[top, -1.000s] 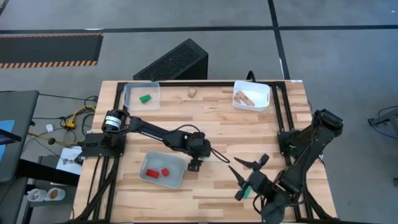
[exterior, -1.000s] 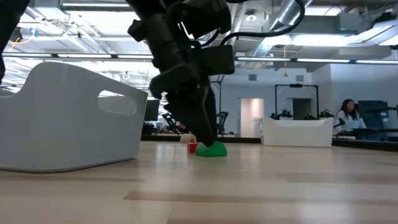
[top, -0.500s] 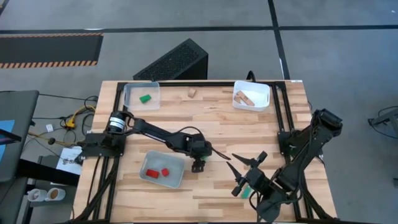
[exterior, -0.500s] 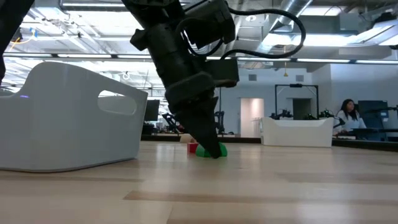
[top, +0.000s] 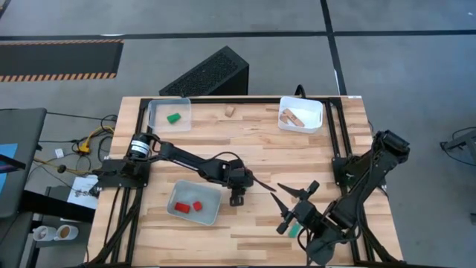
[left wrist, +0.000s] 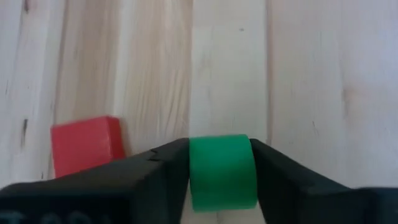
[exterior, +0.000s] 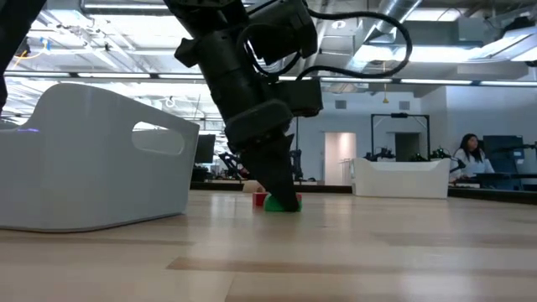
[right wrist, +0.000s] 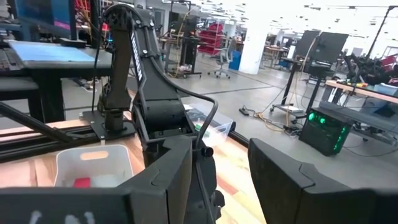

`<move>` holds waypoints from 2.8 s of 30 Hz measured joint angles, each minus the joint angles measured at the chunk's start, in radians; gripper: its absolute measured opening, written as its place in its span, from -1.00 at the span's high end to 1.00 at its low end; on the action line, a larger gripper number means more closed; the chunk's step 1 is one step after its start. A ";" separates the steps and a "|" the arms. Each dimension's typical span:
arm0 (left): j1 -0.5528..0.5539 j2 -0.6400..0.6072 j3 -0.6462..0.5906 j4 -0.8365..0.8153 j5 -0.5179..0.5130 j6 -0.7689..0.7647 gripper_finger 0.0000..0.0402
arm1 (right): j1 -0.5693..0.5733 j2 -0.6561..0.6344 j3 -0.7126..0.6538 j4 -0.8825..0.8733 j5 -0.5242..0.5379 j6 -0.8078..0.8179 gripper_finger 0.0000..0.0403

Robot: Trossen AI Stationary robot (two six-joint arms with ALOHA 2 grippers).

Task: Sort & place blocks by color
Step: Put the top green block into the transparent bin, then put the red block into the gray bin

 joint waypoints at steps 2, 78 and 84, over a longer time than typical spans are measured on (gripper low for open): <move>0.000 0.000 -0.002 0.024 0.002 0.044 0.48 | 0.000 0.000 0.000 0.000 0.000 0.000 0.11; 0.918 -0.957 -0.709 0.373 0.400 0.140 0.02 | -0.039 0.001 0.000 -0.031 -0.051 0.008 0.11; 0.690 -1.024 -0.707 0.516 0.433 0.105 0.02 | -0.054 0.001 0.000 -0.062 -0.058 0.046 0.11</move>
